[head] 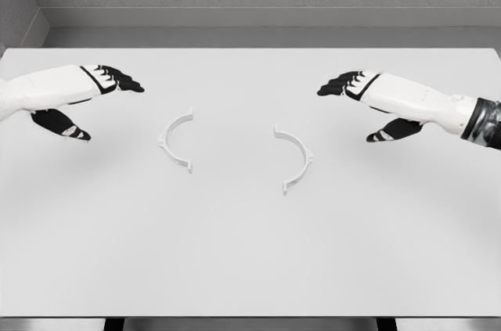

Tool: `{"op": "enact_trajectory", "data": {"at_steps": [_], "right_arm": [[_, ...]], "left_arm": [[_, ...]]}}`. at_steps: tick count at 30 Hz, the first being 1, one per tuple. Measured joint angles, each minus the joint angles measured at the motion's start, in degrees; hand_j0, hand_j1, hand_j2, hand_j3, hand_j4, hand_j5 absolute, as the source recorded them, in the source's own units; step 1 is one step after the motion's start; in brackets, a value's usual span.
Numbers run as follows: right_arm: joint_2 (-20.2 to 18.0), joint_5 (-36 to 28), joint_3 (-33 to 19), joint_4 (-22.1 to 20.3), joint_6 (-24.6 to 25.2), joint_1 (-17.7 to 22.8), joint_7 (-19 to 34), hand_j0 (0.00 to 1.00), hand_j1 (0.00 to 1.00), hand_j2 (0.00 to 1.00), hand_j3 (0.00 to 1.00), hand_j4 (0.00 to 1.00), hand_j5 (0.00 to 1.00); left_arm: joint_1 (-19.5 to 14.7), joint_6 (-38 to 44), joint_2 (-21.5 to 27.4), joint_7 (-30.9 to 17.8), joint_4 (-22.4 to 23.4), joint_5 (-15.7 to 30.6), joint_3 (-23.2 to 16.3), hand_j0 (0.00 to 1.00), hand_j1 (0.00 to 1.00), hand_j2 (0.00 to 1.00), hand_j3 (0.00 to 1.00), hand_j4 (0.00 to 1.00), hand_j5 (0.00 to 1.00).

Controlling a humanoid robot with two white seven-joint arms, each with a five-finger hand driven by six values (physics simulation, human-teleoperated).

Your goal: Assemble PVC drainage pipe clamps

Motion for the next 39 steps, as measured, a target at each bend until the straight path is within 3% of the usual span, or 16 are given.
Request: {"op": "enact_trajectory", "data": {"at_steps": [4,8,14,23,39], "right_arm": [[2.40,1.00,0.16,-0.49,0.00,0.79,1.40,1.00,1.00,1.00,1.00,1.00,1.00],[3.99,1.34,0.59,-0.72,0.00,0.97,2.21,1.00,1.00,1.00,1.00,1.00,1.00],[7.47,1.58,1.99,-0.77,-0.01,1.76,5.04,1.00,1.00,1.00,1.00,1.00,1.00],[10.43,4.19,2.28,-0.53,-0.02,3.34,7.06,1.00,1.00,1.00,1.00,1.00,1.00],[12.52,7.05,2.02,-0.08,-0.02,3.87,7.89,1.00,1.00,1.00,1.00,1.00,1.00]], "left_arm": [[-7.47,0.05,-1.86,0.57,0.67,-2.70,-6.42,1.00,1.00,1.00,1.00,1.00,1.00],[-7.56,-0.02,-4.14,5.30,2.23,-9.58,-9.89,1.00,1.00,1.00,1.00,1.00,1.00],[-7.30,0.00,-6.47,10.16,4.70,-16.25,-11.01,1.00,1.00,1.00,1.00,1.00,1.00],[-7.47,0.02,-8.46,14.79,6.99,-21.31,-11.71,1.00,1.00,1.00,1.00,1.00,1.00],[-7.56,0.04,-13.22,15.56,12.23,-26.65,-12.87,1.00,1.00,1.00,1.00,1.00,1.00]]}}
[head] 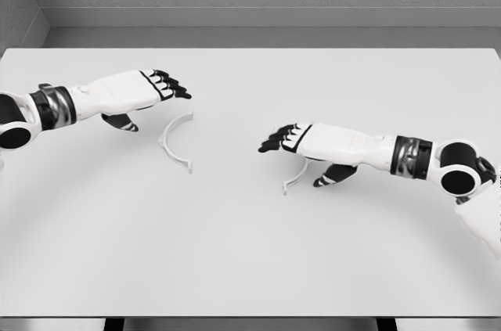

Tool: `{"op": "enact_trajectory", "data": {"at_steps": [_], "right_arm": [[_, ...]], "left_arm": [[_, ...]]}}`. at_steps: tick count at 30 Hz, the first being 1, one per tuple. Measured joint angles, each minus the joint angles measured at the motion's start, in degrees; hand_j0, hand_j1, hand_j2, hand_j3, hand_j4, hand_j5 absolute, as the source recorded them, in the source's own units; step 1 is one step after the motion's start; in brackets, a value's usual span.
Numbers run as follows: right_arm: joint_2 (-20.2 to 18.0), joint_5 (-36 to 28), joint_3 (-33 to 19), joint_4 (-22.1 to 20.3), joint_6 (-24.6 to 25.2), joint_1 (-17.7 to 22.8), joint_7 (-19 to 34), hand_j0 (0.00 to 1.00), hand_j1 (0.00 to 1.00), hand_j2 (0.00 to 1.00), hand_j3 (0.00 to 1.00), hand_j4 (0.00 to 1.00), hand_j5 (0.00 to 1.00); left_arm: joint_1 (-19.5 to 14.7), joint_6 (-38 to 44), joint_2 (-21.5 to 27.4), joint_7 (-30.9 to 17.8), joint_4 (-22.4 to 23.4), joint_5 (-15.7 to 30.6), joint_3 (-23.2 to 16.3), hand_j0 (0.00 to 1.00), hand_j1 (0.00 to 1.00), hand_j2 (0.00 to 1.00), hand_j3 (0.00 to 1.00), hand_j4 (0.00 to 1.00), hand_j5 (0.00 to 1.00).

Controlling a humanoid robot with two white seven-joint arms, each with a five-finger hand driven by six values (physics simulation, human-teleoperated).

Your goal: Assemble PVC drainage pipe clamps

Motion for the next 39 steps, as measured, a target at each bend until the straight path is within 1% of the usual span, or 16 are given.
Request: {"op": "enact_trajectory", "data": {"at_steps": [4,9,13,21,27,33,39], "right_arm": [[1.53,1.34,-0.01,0.86,0.00,0.26,0.07,1.00,1.00,1.00,1.00,1.00,1.00],[2.92,2.76,-0.22,2.02,0.02,-0.09,0.09,1.00,1.00,1.00,1.00,1.00,1.00],[3.24,3.19,-1.75,4.56,0.00,0.09,0.10,1.00,1.00,1.00,1.00,1.00,1.00],[3.11,3.55,-3.84,6.85,0.01,-0.26,0.10,1.00,1.00,1.00,1.00,1.00,1.00],[4.72,4.77,-4.07,8.51,0.09,-0.53,0.09,1.00,1.00,1.00,1.00,1.00,1.00],[7.18,5.39,-4.11,9.17,0.07,-1.05,0.05,1.00,1.00,1.00,1.00,1.00,1.00],[8.00,5.47,-4.05,9.28,0.02,-1.84,0.09,1.00,1.00,1.00,1.00,1.00,1.00]], "left_arm": [[-0.18,0.00,-0.91,0.00,1.19,-0.73,-0.01,1.00,1.00,1.00,1.00,1.00,1.00],[-0.70,0.00,-1.25,0.01,1.60,-1.00,-0.06,1.00,1.00,1.00,1.00,1.00,1.00],[-0.70,0.00,-1.73,0.00,1.73,-1.30,-0.26,1.00,1.00,1.00,1.00,1.00,1.00],[-0.70,0.00,-2.97,0.00,3.33,-2.36,-0.44,1.00,1.00,1.00,1.00,1.00,1.00],[-0.53,0.00,-3.50,0.00,3.79,-2.76,-0.38,1.00,1.00,1.00,1.00,1.00,1.00],[-0.79,0.00,-3.67,0.00,3.90,-2.86,-0.36,1.00,1.00,1.00,1.00,1.00,1.00],[-1.14,0.00,-3.77,0.00,4.28,-2.89,-0.29,1.00,1.00,1.00,1.00,1.00,1.00]]}}
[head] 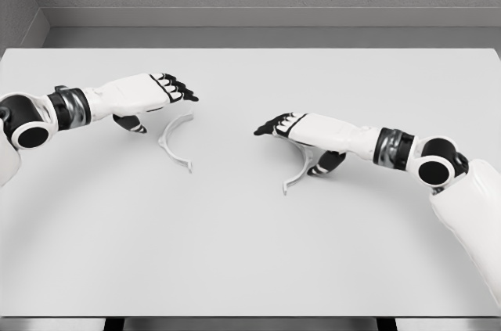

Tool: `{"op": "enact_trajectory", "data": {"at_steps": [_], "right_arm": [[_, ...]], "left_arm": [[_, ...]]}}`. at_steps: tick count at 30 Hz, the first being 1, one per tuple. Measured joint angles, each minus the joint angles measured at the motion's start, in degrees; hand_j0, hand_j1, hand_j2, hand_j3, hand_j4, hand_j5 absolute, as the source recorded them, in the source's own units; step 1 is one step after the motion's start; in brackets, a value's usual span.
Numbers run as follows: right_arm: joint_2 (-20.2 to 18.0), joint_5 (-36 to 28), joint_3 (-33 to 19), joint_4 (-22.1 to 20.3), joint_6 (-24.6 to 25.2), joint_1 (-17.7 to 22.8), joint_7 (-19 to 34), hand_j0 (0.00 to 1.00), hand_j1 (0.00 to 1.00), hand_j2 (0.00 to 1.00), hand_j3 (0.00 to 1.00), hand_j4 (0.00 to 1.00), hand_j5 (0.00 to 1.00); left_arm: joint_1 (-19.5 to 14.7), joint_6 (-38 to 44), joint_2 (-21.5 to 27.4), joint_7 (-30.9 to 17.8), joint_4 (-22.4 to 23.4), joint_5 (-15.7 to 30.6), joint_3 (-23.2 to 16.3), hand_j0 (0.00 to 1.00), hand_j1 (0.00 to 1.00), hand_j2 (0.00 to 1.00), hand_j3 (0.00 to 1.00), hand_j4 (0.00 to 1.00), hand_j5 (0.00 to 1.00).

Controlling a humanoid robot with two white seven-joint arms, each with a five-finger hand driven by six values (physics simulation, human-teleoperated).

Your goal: Assemble PVC drainage pipe clamps

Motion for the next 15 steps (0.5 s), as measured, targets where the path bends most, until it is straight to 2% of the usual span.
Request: {"op": "enact_trajectory", "data": {"at_steps": [12,15], "right_arm": [[0.88,0.15,0.01,0.08,-0.01,0.09,0.01,1.00,1.00,1.00,1.00,1.00,1.00],[1.37,0.14,0.00,0.63,0.00,0.00,0.02,1.00,1.00,1.00,1.00,1.00,1.00]], "left_arm": [[0.00,0.00,-0.06,0.43,0.19,-0.10,-0.14,1.00,1.00,1.00,1.00,1.00,1.00],[0.17,0.00,-1.02,0.43,0.54,-1.68,-0.15,1.00,1.00,1.00,1.00,1.00,1.00]]}}
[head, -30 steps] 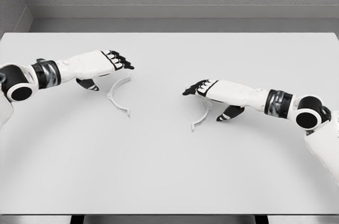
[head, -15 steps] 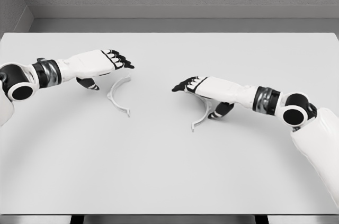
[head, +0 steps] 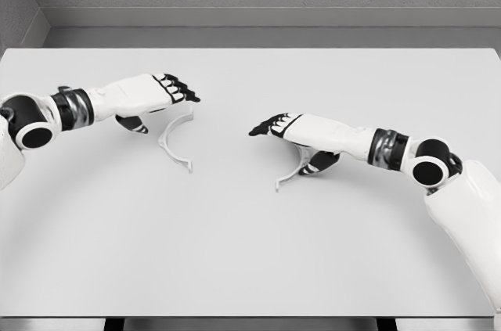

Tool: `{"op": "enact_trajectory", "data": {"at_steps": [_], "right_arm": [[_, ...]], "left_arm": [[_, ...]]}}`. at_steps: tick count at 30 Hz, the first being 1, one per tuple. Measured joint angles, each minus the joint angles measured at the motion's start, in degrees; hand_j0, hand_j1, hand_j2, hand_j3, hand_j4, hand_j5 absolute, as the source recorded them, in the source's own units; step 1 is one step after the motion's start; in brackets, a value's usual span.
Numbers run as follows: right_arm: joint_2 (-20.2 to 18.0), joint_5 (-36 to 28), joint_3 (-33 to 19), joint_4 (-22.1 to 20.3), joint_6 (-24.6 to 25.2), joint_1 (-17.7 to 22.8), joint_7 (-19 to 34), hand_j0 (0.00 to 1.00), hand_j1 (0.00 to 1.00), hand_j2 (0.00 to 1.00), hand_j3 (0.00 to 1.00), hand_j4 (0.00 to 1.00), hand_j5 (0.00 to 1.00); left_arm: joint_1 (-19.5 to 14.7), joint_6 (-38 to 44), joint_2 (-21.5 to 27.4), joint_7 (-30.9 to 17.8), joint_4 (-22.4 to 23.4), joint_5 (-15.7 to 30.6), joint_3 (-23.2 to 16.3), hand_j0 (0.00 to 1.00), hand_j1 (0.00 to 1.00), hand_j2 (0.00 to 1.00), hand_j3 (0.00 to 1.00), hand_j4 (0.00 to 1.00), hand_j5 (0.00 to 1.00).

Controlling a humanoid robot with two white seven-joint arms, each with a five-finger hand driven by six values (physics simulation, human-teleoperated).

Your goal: Assemble PVC drainage pipe clamps

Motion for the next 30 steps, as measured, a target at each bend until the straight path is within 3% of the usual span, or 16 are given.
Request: {"op": "enact_trajectory", "data": {"at_steps": [13,30], "right_arm": [[1.62,0.86,0.00,4.07,0.00,-1.93,-0.01,1.00,1.00,1.00,1.00,1.00,1.00],[4.21,1.26,0.02,4.48,-0.01,-2.99,-0.01,1.00,1.00,1.00,1.00,1.00,1.00]], "left_arm": [[0.00,0.00,-1.05,0.09,0.47,-1.21,-0.01,1.00,1.00,1.00,1.00,1.00,1.00],[0.00,0.00,-1.21,0.09,0.44,-1.35,-0.39,1.00,1.00,1.00,1.00,1.00,1.00]]}}
